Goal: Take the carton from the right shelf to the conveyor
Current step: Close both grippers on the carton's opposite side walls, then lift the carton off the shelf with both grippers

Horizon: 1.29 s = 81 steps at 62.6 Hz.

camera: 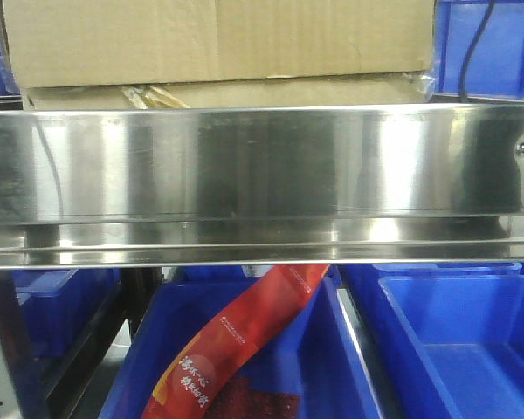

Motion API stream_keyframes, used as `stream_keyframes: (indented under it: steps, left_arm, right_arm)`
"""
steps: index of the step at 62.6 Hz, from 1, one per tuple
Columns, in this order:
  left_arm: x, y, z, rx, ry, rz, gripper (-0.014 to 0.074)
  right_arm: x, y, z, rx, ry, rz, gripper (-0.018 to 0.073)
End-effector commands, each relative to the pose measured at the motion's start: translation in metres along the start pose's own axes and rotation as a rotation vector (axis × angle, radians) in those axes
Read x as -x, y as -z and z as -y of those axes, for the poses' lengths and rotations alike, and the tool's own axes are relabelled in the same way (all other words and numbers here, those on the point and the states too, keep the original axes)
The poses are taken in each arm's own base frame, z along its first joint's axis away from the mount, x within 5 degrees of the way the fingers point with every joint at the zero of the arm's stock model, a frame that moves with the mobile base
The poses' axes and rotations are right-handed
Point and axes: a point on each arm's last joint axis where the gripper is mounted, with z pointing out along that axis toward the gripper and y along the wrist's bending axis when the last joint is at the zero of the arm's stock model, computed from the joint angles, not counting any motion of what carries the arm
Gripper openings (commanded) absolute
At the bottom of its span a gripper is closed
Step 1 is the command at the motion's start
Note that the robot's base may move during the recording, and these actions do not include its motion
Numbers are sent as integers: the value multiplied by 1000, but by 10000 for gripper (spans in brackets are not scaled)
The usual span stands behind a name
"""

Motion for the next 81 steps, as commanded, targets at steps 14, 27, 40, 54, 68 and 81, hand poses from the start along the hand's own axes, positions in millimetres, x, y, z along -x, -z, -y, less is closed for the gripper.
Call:
stream_keyframes:
  steps: [14,27,40,54,68,81]
  left_arm:
    - [4,45,-6,-63,40,75,-1]
    - [2,100,-7,-105,1,177,-1]
    - [-16,132,5,-159,-66,198,-3]
    - [-49,155,10,-205,-126,164,-3]
    - [-81,183,0,-237,-114,164,-3]
    - [-96,212,-7,-287,-122,212,-3]
  right_arm:
    - [6,48,-3,-8,11,97,-70]
    - [4,112,-11,-7,23,219,-70]
    - [-14,159,-16,-6,28,270,-70]
    - [-63,188,-19,-7,22,212,-70]
    - [-113,194,-22,30,0,150,-70]
    - [-132,208,-28,83,-16,184,-70]
